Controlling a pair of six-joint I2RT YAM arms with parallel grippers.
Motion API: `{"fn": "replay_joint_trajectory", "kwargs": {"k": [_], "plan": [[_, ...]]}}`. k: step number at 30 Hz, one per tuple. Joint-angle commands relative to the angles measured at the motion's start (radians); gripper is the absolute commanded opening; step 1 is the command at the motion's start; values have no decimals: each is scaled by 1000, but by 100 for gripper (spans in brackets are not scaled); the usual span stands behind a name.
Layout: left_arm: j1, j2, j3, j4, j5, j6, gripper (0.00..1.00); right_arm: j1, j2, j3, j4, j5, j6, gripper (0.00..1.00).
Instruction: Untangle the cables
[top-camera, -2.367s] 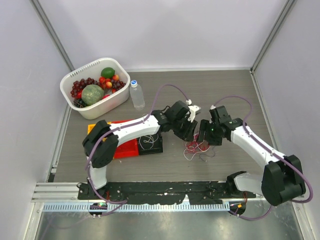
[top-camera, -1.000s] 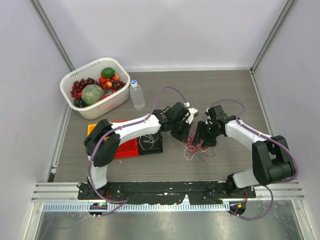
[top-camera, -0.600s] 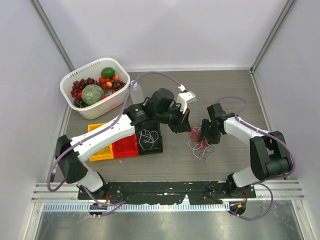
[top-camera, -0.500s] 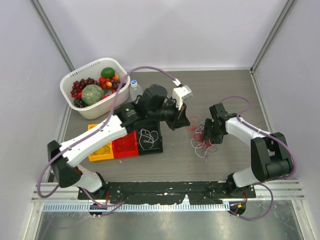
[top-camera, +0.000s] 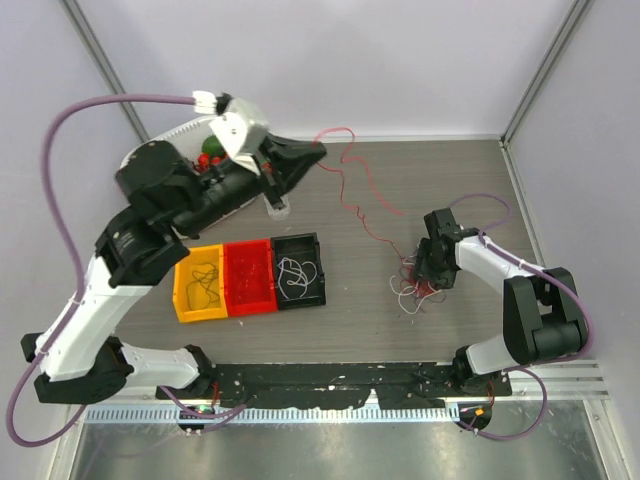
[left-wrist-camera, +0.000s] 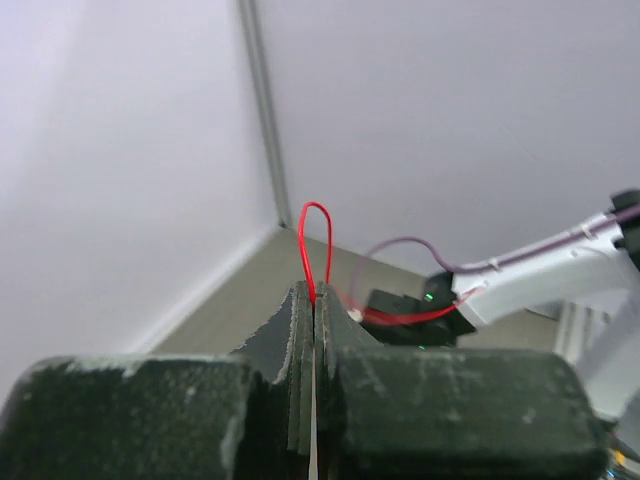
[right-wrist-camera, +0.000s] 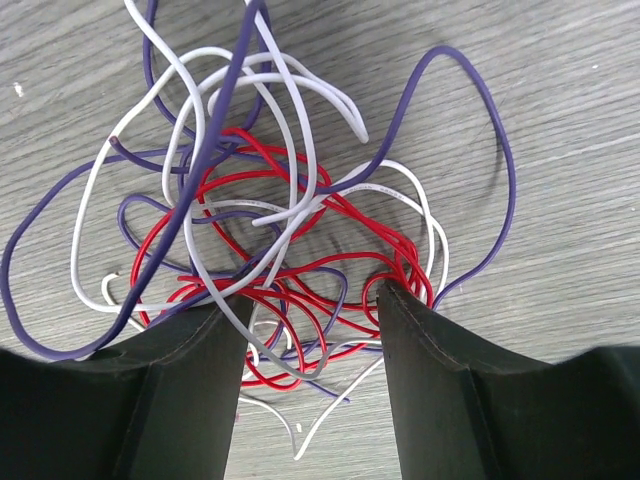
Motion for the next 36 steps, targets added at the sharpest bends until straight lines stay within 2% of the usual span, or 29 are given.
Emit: {"fn": "replay_joint_trajectory", "kwargs": {"k": [1, 7, 9, 11, 14, 19, 23, 26, 31, 36], "plan": [[-2, -24, 98, -21, -209, 116, 0, -6, -17, 21, -10, 80, -12, 59], [-1, -53, 135, -67, -389, 167, 0, -7, 20, 29, -15, 54, -29, 61], [-2, -60, 135, -85, -451, 153, 0, -6, 20, 30, -3, -38, -64, 66], [-2, -62, 135, -113, -472, 132, 0, 0, -18, -3, 52, -277, -89, 69], [-2, -60, 120, -121, -461, 97, 0, 30, -141, -34, 102, -282, -83, 78], [-2, -41, 125, -55, -443, 100, 0, 30, -279, -54, 151, -386, -95, 78], [-2, 15, 238, -62, -366, 106, 0, 66, -362, -63, 223, -472, -101, 78], [-2, 47, 310, -73, -303, 90, 0, 106, -385, -17, 255, -453, -112, 78], [-2, 32, 306, -47, -249, 69, 0, 148, -355, 76, 291, -491, -92, 78], [-2, -7, 278, -87, -367, 98, 0, 149, -287, 129, 196, -442, -103, 77]]}}
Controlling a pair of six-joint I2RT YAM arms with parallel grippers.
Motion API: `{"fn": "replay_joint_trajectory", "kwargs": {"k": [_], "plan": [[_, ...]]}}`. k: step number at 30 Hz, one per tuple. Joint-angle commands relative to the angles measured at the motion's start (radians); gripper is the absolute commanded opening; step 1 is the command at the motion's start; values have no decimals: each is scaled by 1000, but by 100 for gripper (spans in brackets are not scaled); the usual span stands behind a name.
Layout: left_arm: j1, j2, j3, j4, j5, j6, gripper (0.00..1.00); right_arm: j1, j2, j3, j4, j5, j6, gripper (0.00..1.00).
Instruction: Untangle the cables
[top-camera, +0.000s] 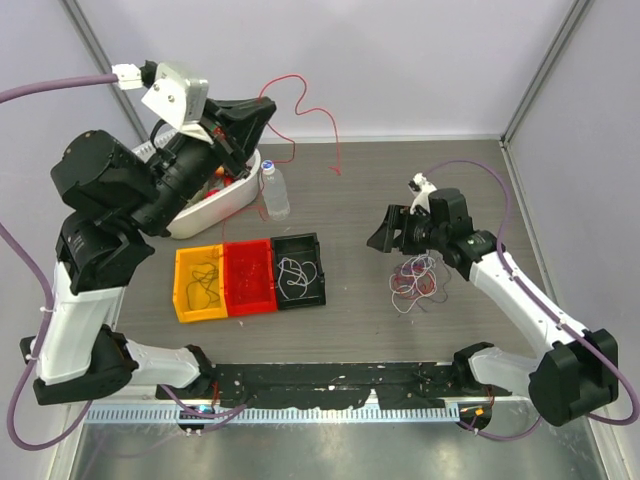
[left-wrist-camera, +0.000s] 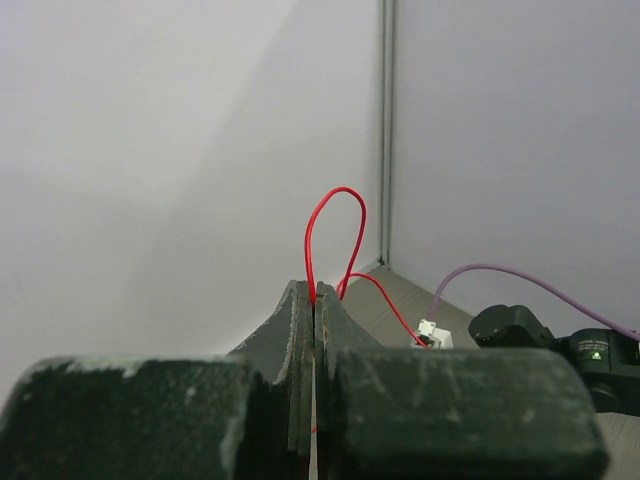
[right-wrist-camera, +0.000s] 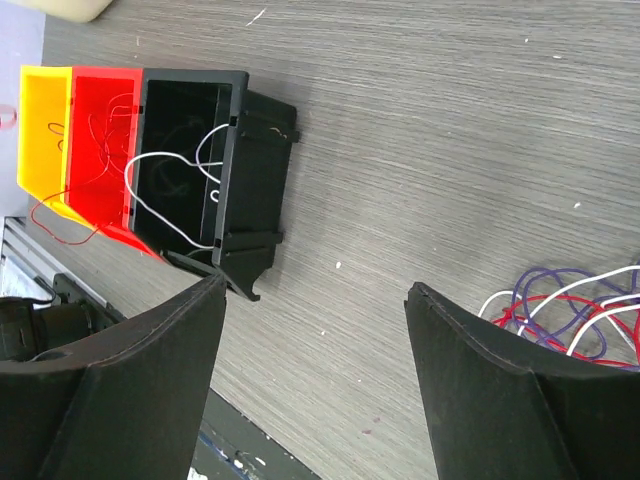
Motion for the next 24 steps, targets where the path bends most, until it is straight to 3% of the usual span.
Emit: {"fn": "replay_joint_trajectory", "kwargs": {"k": [1, 14, 21, 24], "plan": [[-4, -55, -5, 0, -102, 20, 0, 3, 39, 36, -35, 38, -16, 77], [-4, -52, 52, -276, -585, 231, 0, 3, 54, -76, -96, 60, -58, 76], [-2, -154, -52, -49, -541, 221, 0, 3, 8, -98, -103, 80, -66, 76], [-4, -139, -28, -43, -541, 231, 0, 3, -7, -92, -113, 94, -64, 76]]}}
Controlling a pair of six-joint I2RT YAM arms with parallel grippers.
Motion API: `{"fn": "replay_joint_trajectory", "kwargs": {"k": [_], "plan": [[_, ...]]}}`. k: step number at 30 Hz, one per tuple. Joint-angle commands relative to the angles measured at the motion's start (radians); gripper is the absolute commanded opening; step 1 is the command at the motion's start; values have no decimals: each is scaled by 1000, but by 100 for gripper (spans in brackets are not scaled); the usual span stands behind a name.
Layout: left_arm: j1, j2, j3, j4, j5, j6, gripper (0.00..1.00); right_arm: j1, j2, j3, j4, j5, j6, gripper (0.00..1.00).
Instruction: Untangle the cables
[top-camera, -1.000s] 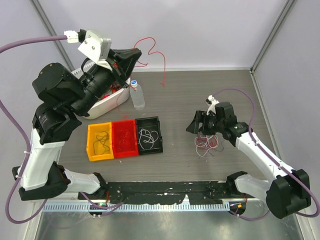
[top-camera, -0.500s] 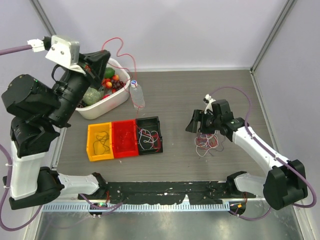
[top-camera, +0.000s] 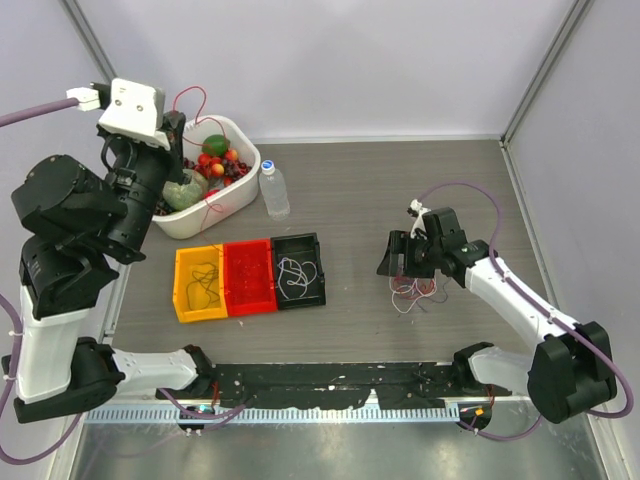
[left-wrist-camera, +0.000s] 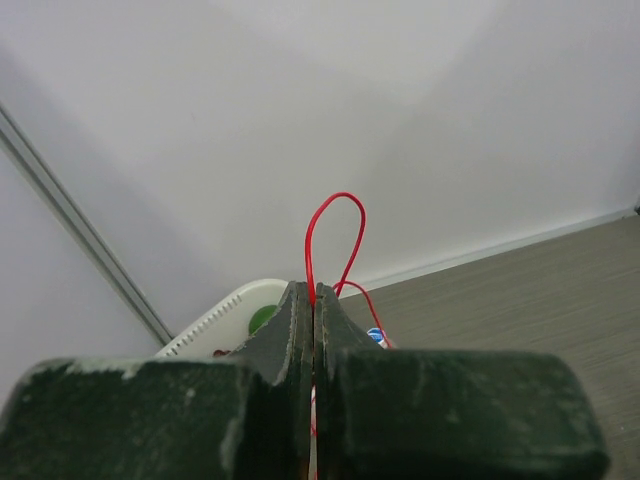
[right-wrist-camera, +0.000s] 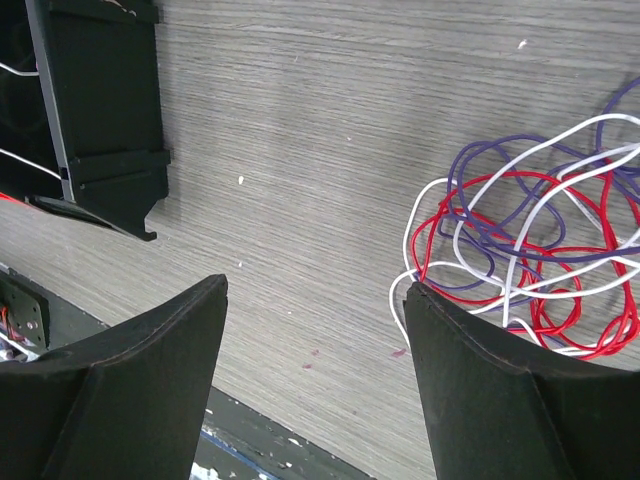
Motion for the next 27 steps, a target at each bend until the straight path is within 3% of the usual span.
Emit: {"fn": "replay_joint_trajectory", "kwargs": {"k": [1, 8, 18, 27], "plan": [[-2, -9, 36, 104, -19, 31, 0, 3, -49, 9, 3, 28, -20, 76], [-2, -21, -33, 74, -34, -24, 0, 4, -23, 9, 4, 36, -24, 76], [-2, -95, -267, 20, -79, -177, 0, 3, -32, 9, -4, 48, -29, 76], [27, -99, -591, -127, -149, -415, 0, 3, -14, 10, -7, 68, -29, 76]]}}
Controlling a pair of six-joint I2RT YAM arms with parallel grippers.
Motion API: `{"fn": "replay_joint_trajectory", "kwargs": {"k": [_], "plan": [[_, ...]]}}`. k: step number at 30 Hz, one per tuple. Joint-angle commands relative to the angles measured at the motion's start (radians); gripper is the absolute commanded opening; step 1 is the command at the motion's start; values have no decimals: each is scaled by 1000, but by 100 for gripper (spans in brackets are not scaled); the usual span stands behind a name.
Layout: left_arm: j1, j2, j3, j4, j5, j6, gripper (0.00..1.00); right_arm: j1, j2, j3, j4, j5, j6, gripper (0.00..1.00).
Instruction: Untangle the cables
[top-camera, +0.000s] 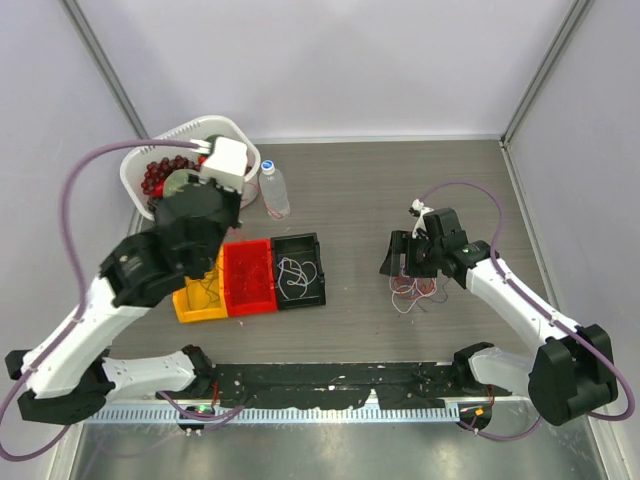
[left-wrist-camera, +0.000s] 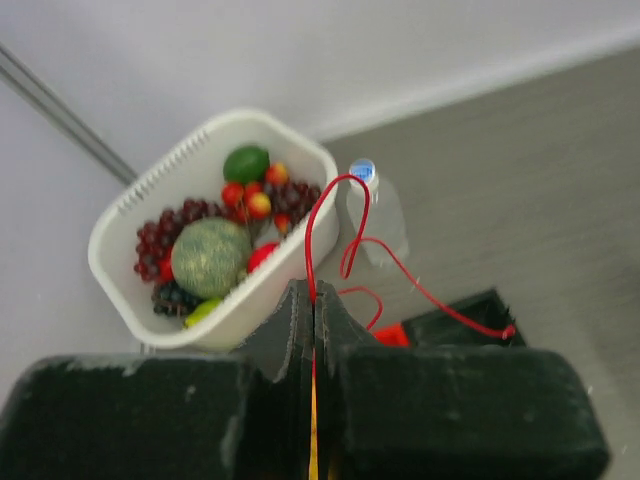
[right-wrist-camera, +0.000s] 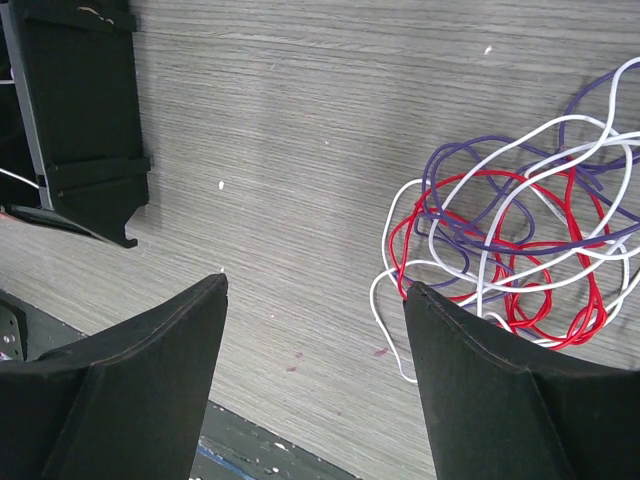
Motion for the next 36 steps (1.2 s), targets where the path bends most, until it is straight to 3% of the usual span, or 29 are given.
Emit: {"fn": "replay_joint_trajectory", "kwargs": {"k": [1, 8, 16, 20, 28, 33, 36], "plan": [[36, -3, -181, -107, -47, -222, 0, 3, 14, 10, 7, 19, -14, 76], [240, -72, -477, -117, 187, -655, 0, 4, 20, 10, 7, 15, -14, 76], [440, -1, -704, 14, 436, -925, 0, 4, 6, 6, 9, 19, -16, 76], [494, 88, -773, 117, 530, -965, 0, 4, 20, 0, 24, 15, -14, 76], [498, 305, -825, 267, 648, -942, 0, 3, 14, 1, 21, 27, -14, 76], [497, 336, -819, 243, 675, -898, 0, 3, -8, 6, 10, 59, -13, 76], [500, 271, -784, 181, 648, -864, 17, 1, -20, 4, 6, 77, -8, 76]]}}
